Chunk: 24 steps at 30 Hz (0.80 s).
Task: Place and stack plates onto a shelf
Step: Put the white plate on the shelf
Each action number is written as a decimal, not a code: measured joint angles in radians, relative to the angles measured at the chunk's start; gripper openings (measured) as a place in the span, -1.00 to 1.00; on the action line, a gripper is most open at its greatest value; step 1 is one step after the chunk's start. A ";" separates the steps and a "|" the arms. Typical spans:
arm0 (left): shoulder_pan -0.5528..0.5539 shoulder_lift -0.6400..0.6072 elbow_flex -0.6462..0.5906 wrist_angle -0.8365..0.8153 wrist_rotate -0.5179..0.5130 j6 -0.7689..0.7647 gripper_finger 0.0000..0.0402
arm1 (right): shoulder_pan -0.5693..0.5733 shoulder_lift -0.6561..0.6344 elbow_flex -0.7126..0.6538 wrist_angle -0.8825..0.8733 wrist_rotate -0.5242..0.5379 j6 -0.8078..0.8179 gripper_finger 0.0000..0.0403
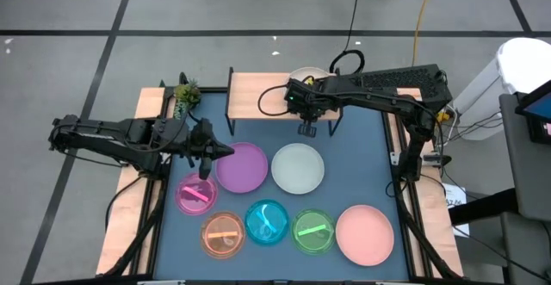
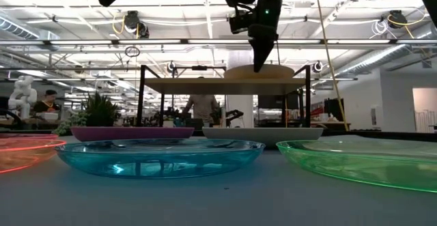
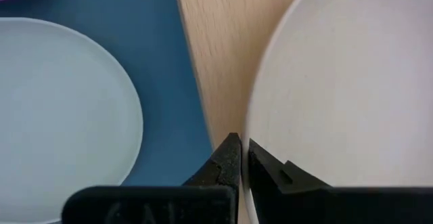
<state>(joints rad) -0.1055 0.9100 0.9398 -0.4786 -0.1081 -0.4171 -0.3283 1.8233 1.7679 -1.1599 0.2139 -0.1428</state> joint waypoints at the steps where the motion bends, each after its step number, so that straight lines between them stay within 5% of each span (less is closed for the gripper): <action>1: 0.000 0.000 0.000 0.000 0.000 0.000 -0.98 | 0.000 0.000 0.000 0.000 0.000 -0.001 -0.98; 19: 0.000 0.000 0.000 0.000 0.000 -0.013 -0.98 | 0.000 0.000 0.000 -0.001 0.004 0.015 -0.97; 24: 0.000 0.000 0.000 0.001 -0.001 -0.160 -0.98 | 0.000 -0.004 0.000 -0.007 0.050 0.030 -0.79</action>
<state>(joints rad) -0.1055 0.9100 0.9398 -0.4774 -0.1095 -0.5770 -0.3283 1.8190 1.7679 -1.1669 0.2638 -0.1126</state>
